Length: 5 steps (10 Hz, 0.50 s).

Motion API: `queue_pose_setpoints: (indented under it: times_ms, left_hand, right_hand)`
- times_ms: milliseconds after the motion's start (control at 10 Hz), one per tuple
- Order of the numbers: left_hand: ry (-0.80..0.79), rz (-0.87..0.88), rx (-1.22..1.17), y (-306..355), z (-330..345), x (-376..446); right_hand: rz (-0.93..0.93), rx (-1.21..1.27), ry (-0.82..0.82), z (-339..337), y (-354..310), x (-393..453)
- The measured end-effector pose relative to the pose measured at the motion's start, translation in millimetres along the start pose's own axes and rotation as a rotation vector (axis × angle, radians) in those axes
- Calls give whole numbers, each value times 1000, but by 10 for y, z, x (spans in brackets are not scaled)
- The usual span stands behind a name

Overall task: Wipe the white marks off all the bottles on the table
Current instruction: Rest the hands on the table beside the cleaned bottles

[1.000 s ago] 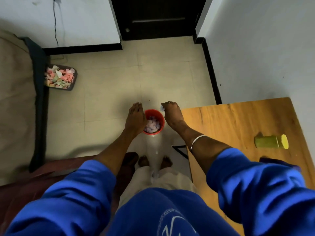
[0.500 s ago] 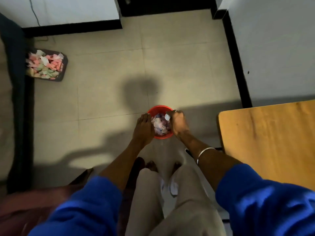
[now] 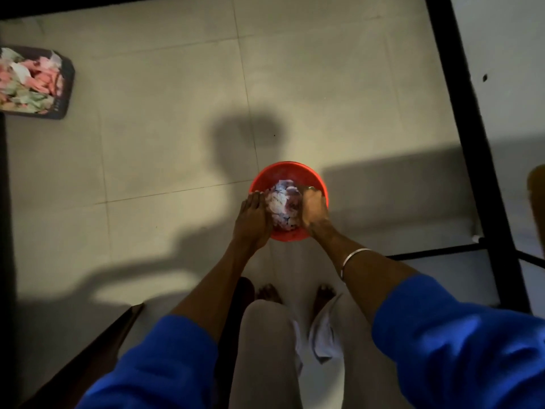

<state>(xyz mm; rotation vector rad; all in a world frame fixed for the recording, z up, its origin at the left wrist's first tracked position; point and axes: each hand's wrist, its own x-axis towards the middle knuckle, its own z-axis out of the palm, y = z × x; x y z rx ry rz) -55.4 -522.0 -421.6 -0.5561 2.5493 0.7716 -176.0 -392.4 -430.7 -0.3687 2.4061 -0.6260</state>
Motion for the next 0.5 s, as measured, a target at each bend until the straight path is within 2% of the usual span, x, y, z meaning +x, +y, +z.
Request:
queue_pose_setpoints:
  times_ms: [100,200,400,500]
  left_hand:
    - [-17,-8,10,60,-83,-87]
    - [-34,-8,27,181,-249,-187]
    - [-84,17,153,596,-763,-476]
    - [-71,38,155,866,-1078,-715]
  right_hand:
    - [46,-40,88,-41,44,-129]
    - [12,42,114,-227,-16,-337]
    - [-19,-221,-51,-698,-285,-649]
    - [-57,-339,-42,-972,-477,-844]
